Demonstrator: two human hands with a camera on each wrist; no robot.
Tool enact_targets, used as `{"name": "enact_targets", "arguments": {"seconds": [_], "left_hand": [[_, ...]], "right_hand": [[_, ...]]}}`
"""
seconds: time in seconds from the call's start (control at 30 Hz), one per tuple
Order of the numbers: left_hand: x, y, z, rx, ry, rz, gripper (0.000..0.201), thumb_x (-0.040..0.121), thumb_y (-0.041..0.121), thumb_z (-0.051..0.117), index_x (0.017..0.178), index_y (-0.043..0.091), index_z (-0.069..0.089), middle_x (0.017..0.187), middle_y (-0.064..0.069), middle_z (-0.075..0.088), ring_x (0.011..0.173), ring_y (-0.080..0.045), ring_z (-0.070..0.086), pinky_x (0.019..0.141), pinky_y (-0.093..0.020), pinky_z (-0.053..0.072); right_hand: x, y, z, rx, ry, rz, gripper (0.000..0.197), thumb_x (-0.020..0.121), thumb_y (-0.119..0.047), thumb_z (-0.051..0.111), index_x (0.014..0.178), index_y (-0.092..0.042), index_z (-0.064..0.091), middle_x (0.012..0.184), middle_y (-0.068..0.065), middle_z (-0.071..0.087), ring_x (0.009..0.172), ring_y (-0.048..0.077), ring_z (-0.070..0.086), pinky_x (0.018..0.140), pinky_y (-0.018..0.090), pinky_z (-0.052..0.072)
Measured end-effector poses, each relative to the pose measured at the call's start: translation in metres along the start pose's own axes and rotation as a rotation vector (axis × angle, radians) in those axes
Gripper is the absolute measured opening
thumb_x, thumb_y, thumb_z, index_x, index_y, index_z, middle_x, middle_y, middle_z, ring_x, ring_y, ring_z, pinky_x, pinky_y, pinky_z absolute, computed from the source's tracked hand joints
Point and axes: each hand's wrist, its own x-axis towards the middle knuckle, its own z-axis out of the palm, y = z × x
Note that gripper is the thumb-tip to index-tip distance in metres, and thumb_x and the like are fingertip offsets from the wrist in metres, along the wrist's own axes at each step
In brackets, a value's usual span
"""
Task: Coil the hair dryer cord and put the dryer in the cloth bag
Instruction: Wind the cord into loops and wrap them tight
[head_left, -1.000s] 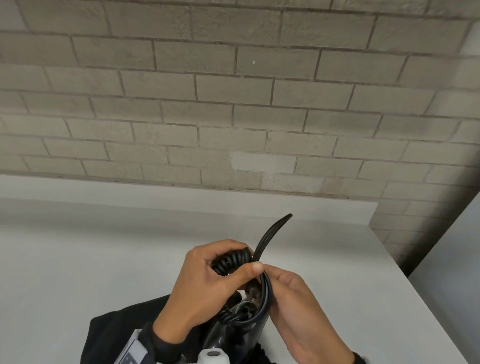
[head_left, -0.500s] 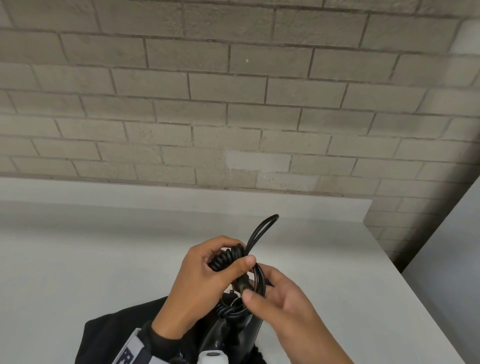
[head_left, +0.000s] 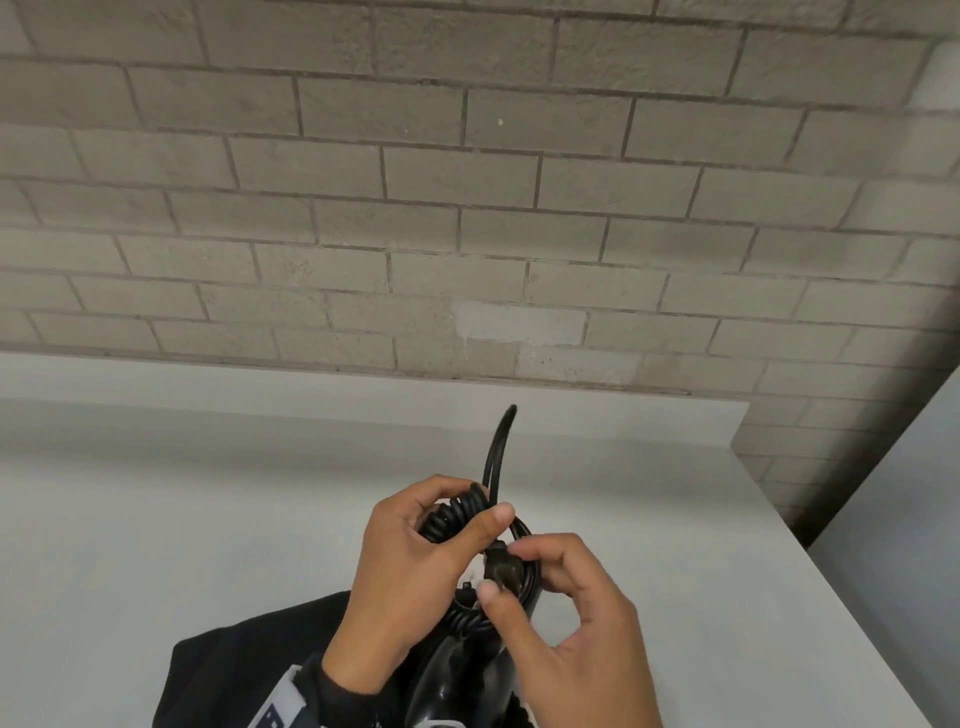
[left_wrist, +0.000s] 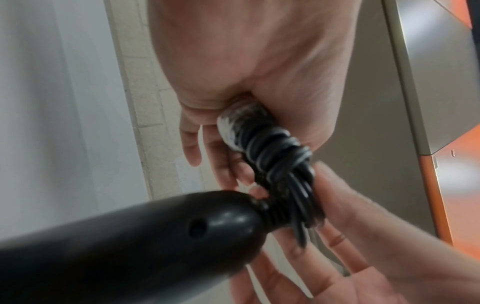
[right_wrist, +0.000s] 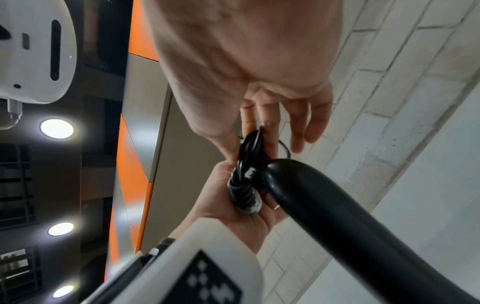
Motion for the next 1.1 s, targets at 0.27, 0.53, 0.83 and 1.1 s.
{"name": "enact_targets", "arguments": {"seconds": [0.27,0.53,0.83,1.1], "left_hand": [[0.001,-0.001,-0.002,0.083,0.021,0.005,0.025,0.073,0.041,0.082,0.082,0.021,0.072,0.076,-0.002,0.072,0.072,-0.020,0.070,0.071,-0.034,0.056],[0.007,0.000,-0.013,-0.150,-0.169,-0.077,0.037,0.074,0.023,0.079,0.078,0.008,0.045,0.112,0.000,0.074,0.099,-0.023,0.072,0.081,-0.025,0.050],[0.003,0.001,-0.020,-0.336,-0.311,-0.070,0.044,0.068,0.024,0.083,0.094,0.001,0.057,0.084,-0.016,0.066,0.057,-0.020,0.058,0.060,-0.017,0.049],[0.004,0.007,-0.023,-0.183,-0.411,0.047,0.035,0.087,0.026,0.072,0.122,0.024,0.066,0.071,-0.008,0.043,0.045,-0.012,0.034,0.053,-0.031,0.035]], "right_hand": [[0.003,-0.016,-0.018,0.098,0.110,-0.138,0.033,0.070,-0.065,0.067,0.090,-0.039,0.064,0.111,-0.010,0.070,0.104,0.012,0.066,0.087,0.025,0.051],[0.019,-0.048,-0.071,0.853,-0.107,0.000,0.051,0.048,-0.045,0.093,0.081,-0.013,0.071,0.084,0.029,0.071,0.071,0.046,0.071,0.067,0.045,0.059],[0.034,-0.047,-0.084,0.918,-0.071,0.068,0.044,0.053,-0.045,0.088,0.080,-0.013,0.073,0.084,0.016,0.073,0.066,0.037,0.073,0.064,0.043,0.060],[0.057,-0.065,-0.105,0.830,-0.021,0.042,0.034,0.083,-0.032,0.048,0.072,-0.013,0.074,0.083,0.008,0.074,0.067,0.028,0.074,0.063,0.035,0.060]]}}
